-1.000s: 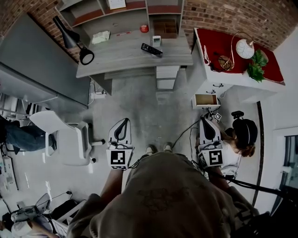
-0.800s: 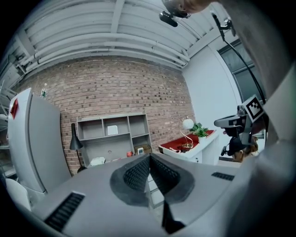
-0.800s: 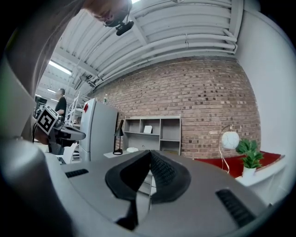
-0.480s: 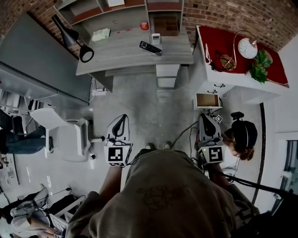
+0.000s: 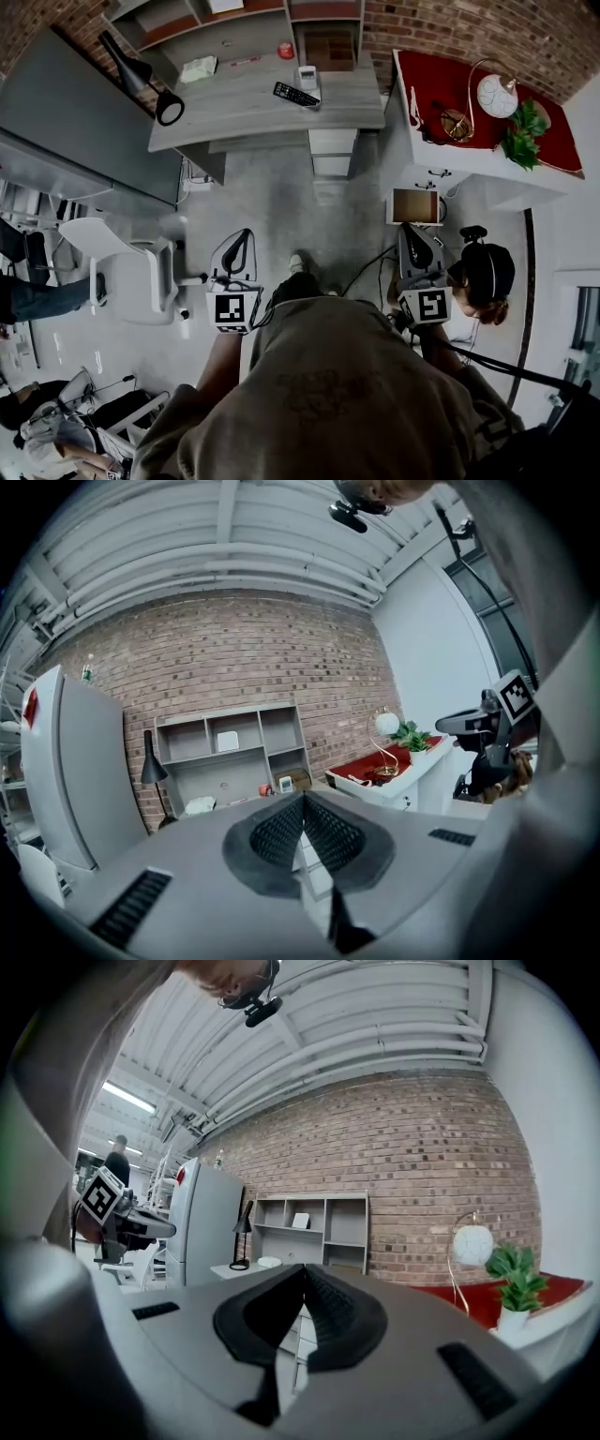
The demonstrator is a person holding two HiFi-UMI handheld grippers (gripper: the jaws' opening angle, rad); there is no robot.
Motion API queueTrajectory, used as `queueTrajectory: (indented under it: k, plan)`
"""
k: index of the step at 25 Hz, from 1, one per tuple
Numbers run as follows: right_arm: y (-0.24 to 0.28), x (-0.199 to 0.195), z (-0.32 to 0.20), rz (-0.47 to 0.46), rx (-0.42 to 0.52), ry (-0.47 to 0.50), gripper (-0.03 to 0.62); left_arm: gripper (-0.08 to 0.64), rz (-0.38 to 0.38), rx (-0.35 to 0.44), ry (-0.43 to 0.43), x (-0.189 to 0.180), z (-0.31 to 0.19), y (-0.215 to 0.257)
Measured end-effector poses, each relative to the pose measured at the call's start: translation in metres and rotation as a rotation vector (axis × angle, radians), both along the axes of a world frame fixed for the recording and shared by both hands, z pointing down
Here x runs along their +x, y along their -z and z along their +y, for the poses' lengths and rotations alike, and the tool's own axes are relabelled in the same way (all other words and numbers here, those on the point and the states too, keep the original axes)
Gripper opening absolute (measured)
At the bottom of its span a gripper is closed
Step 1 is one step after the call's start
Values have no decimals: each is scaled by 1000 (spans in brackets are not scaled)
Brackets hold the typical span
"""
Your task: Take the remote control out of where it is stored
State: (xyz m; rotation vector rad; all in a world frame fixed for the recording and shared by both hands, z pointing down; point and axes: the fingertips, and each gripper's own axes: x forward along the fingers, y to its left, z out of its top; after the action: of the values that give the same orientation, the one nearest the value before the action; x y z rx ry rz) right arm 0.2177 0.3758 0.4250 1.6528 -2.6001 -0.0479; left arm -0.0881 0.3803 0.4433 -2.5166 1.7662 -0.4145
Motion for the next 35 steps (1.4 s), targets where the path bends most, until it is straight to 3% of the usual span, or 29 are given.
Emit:
queueTrajectory:
  k: [13,35]
  plan:
    - [-8,-22,-51,-2,11,0,14,11,-7,7,-40,-4,-57,-17]
    - [-19,-72,-248,36,-78,-63,14,11,32,-47,-144,-43,-280,-20]
